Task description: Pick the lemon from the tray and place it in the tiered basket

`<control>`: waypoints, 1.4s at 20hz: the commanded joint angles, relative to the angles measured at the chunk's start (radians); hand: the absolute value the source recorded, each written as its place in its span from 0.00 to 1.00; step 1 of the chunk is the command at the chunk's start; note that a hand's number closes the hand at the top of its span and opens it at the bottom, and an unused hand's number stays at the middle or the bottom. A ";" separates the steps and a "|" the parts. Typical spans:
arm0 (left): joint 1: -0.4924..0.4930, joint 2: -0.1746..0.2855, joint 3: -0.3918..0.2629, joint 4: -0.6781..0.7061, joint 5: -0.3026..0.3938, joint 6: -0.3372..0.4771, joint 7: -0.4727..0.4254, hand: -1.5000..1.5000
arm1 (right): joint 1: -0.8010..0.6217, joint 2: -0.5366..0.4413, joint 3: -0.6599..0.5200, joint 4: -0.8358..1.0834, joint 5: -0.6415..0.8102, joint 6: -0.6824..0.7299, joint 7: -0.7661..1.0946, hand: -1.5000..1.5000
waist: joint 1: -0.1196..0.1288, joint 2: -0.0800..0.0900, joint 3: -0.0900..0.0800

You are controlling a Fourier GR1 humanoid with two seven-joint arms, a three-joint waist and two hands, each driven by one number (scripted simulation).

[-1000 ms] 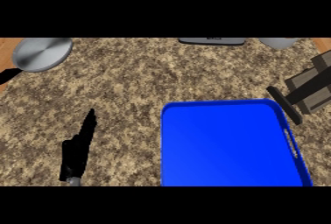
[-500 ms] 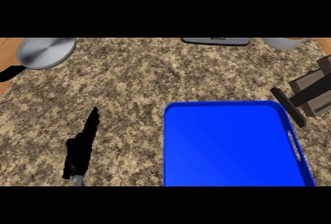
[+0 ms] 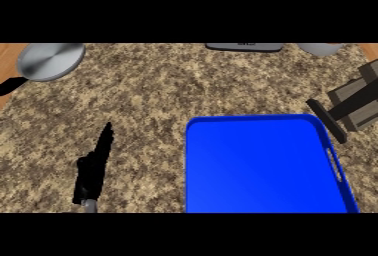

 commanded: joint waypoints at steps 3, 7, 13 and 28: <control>0.001 0.045 0.054 0.021 0.050 -0.058 0.019 0.50 | -0.079 0.115 0.045 0.194 0.106 -0.074 -0.067 1.00 | -0.021 -0.002 -0.001; 0.085 0.014 0.022 0.007 0.033 -0.039 -0.045 0.50 | -0.104 0.213 -0.068 0.254 0.051 -0.229 -0.015 1.00 | -0.013 0.000 0.000; 0.042 0.007 0.024 -0.041 0.014 -0.003 0.043 0.50 | -0.138 0.276 -0.179 0.309 -0.006 -0.373 -0.126 0.00 | -0.028 -0.005 0.001; 0.090 0.013 0.046 -0.032 0.034 -0.024 0.010 0.50 | -0.082 0.049 -0.295 0.173 0.126 -0.639 -0.004 0.00 | -0.077 -0.020 -0.002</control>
